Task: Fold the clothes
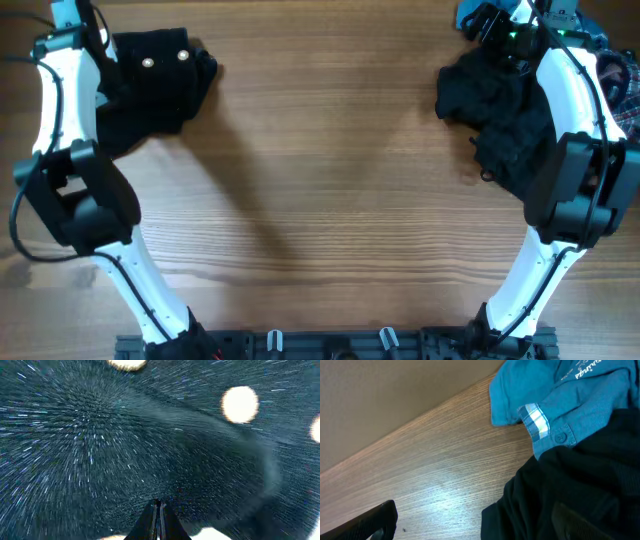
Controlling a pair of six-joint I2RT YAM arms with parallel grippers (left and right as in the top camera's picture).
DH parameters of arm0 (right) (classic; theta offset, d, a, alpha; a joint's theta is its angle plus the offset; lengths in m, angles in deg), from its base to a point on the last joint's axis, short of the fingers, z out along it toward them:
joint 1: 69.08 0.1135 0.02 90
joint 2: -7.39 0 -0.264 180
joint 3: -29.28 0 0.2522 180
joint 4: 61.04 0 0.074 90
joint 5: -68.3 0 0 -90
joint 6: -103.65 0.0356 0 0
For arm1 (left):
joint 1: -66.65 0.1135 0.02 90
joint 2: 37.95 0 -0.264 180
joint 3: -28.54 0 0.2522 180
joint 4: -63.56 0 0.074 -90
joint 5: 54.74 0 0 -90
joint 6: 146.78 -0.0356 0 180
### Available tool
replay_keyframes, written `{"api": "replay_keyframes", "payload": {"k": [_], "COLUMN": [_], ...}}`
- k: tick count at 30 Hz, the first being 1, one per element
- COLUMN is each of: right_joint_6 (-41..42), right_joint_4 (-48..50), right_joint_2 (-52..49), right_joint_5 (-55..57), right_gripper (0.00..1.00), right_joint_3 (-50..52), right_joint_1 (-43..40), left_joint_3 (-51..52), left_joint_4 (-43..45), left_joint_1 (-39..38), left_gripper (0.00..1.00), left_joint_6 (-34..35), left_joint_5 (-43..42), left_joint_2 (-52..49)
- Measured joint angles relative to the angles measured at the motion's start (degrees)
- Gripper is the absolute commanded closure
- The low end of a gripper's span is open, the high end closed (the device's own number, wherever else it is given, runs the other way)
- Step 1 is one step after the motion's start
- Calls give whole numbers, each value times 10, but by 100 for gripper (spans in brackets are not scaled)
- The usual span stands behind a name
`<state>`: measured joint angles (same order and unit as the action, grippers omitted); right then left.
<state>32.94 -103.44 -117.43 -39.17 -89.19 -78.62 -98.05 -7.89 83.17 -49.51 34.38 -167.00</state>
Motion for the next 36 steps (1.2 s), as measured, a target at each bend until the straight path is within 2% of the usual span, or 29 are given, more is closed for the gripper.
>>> {"api": "replay_keyframes", "payload": {"k": [6,17,21,30,36], "right_joint_6": [0,0,0,0,0], "right_joint_4": [0,0,0,0,0], "right_joint_2": [0,0,0,0,0], "right_joint_5": [0,0,0,0,0], "right_gripper": [0,0,0,0,0], "right_joint_3": [0,0,0,0,0], "right_joint_1": [0,0,0,0,0], "left_joint_3": [0,-3,-4,-10,-10], "left_joint_4": [0,15,39,171,178], "left_joint_1": [13,14,15,22,30], "left_gripper": [96,96,96,96,96], "left_joint_6": [4,20,25,26,27], "left_joint_5": [4,4,4,3,-15], "left_joint_2": [-52,-66,-74,-95,-97]}}
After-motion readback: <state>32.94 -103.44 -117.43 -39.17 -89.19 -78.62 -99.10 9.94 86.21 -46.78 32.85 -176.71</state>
